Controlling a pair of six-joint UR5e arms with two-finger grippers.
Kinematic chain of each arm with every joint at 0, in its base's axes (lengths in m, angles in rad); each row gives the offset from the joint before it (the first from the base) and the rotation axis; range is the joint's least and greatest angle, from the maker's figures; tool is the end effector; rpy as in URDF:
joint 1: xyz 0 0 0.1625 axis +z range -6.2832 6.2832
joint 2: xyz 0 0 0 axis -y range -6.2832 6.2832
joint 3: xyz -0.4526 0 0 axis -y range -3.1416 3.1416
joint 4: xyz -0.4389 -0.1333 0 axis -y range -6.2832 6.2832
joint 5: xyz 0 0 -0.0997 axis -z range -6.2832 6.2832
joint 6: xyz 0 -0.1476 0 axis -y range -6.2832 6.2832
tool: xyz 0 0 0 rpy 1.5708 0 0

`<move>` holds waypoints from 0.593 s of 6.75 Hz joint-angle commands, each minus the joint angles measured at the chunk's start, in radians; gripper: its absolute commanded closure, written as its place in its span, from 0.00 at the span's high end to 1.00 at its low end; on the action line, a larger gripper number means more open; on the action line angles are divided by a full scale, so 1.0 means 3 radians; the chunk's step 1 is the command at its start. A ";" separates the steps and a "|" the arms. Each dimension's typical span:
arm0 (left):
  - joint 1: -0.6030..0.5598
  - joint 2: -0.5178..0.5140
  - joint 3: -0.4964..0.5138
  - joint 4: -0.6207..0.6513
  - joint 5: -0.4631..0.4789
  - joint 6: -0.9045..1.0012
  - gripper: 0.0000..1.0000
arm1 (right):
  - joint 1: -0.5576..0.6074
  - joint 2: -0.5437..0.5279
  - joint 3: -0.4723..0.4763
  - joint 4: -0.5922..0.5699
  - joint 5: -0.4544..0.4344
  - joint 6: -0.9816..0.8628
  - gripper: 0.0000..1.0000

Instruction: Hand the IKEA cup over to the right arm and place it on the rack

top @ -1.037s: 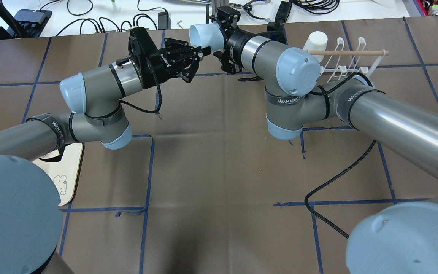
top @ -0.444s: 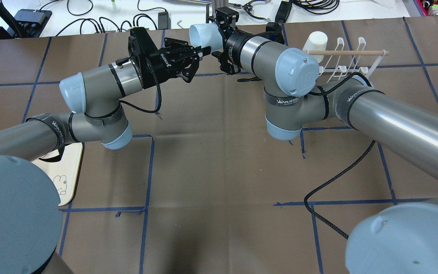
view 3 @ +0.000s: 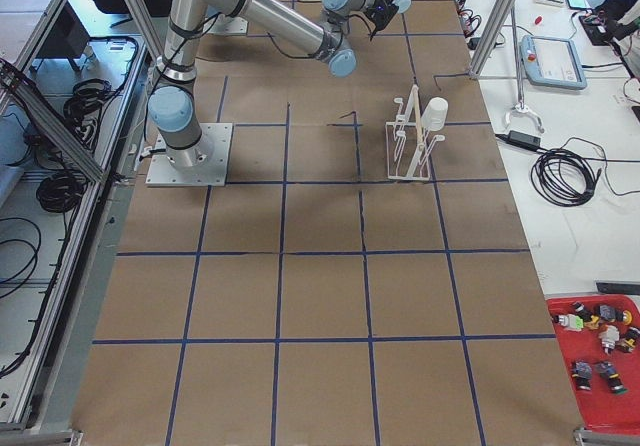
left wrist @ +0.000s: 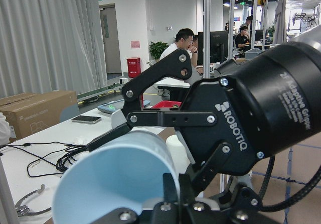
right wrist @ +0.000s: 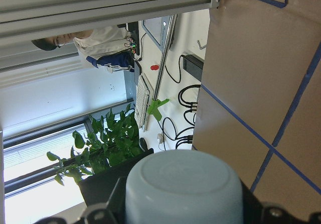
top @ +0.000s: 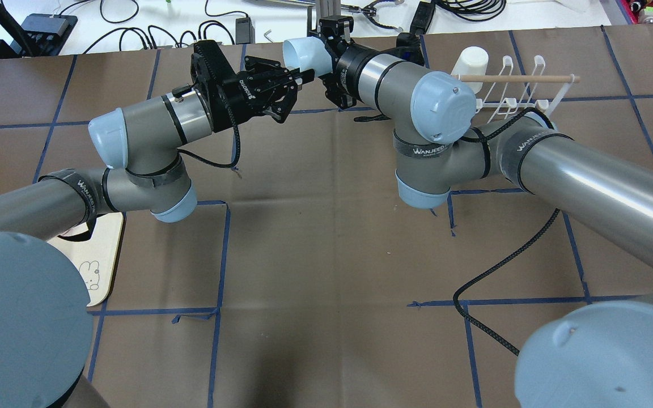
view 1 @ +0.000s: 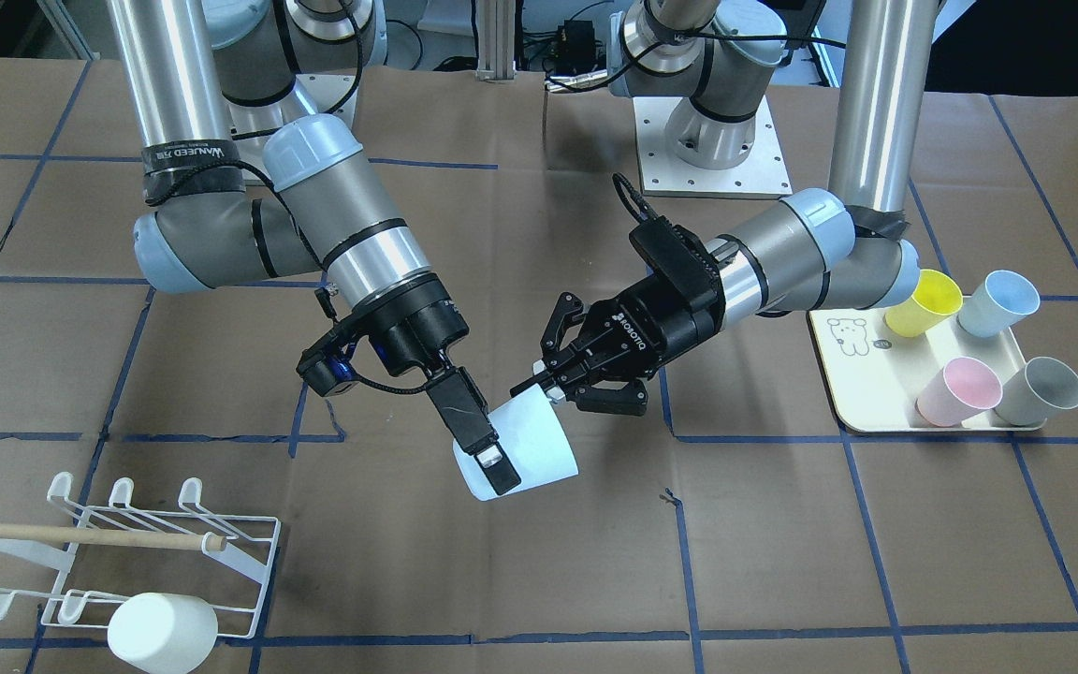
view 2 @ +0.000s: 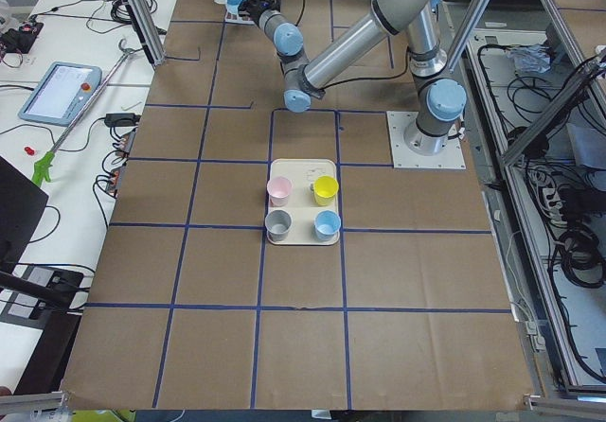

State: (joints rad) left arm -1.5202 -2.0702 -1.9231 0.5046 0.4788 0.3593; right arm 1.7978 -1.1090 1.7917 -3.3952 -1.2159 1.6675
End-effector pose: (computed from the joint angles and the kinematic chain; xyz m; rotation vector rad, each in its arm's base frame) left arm -0.2334 -0.6163 0.3002 -1.0592 -1.6994 1.4933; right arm 0.3395 -0.6498 0.3239 1.1386 1.6444 -0.4558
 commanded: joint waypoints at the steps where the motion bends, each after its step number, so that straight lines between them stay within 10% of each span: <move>1: 0.0000 -0.0012 0.0013 0.0000 0.0020 -0.0001 0.37 | 0.0000 0.0000 0.0000 0.0007 -0.0002 0.0000 0.55; 3: 0.0000 -0.0038 0.0029 0.0005 0.0015 -0.0001 0.65 | 0.0000 -0.0005 0.0000 0.0012 -0.0002 0.0005 0.55; 4: 0.0015 -0.0043 0.0059 0.0000 -0.0011 -0.0031 0.94 | 0.0000 -0.0005 0.0000 0.0012 -0.0002 0.0005 0.55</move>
State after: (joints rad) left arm -1.5190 -2.0811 -1.9135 0.5057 0.4817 0.3567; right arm 1.7978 -1.1100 1.7917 -3.3923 -1.2164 1.6684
